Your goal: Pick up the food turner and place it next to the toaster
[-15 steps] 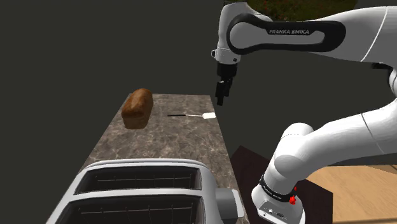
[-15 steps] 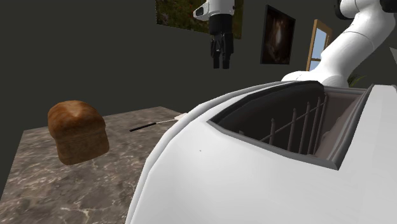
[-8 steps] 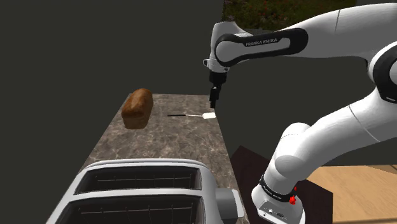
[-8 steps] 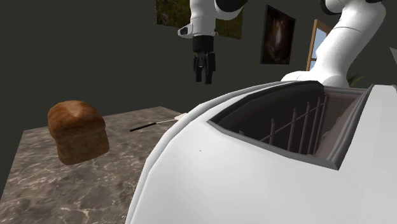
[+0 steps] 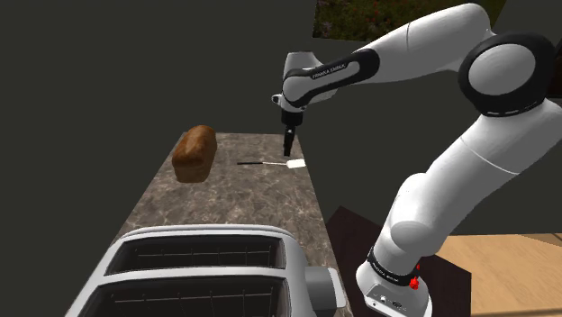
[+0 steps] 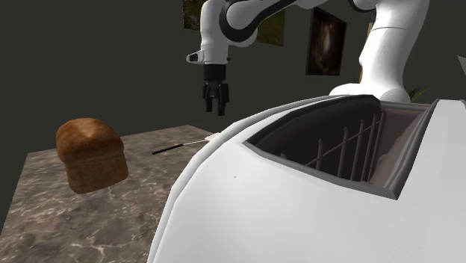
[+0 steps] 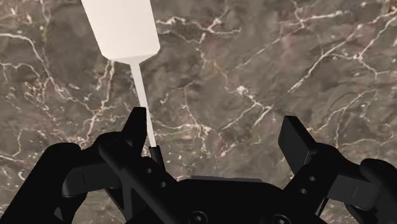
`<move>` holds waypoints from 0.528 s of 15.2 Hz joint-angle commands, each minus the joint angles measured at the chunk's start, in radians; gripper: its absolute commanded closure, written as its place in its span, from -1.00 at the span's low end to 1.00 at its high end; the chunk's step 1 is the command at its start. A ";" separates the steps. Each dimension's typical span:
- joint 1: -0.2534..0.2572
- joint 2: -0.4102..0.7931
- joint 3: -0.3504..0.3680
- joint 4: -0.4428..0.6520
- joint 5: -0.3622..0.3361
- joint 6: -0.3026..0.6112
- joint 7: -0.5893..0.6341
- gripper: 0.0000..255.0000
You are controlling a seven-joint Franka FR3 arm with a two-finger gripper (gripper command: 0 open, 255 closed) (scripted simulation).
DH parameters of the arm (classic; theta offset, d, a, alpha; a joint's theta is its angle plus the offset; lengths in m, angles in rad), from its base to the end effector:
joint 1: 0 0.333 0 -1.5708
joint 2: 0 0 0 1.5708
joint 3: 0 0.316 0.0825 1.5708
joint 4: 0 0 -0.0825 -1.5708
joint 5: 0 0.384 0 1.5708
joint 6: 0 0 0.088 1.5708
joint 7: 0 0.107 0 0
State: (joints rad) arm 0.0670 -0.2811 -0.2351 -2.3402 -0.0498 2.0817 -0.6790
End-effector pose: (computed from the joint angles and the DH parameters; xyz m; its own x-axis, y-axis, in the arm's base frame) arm 0.4533 -0.0826 0.4435 0.8558 0.5167 0.0257 0.5170 -0.8559 -0.0060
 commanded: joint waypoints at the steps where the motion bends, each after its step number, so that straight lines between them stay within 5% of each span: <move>1: 0.008 0.077 -0.024 0.028 0.021 0.056 -0.074 -1.00; 8: 0.018 0.337 -0.051 0.186 0.138 0.164 -0.300 -1.00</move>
State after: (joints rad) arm 0.0854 0.0256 -0.2859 -2.1739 0.0730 2.2337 -0.9514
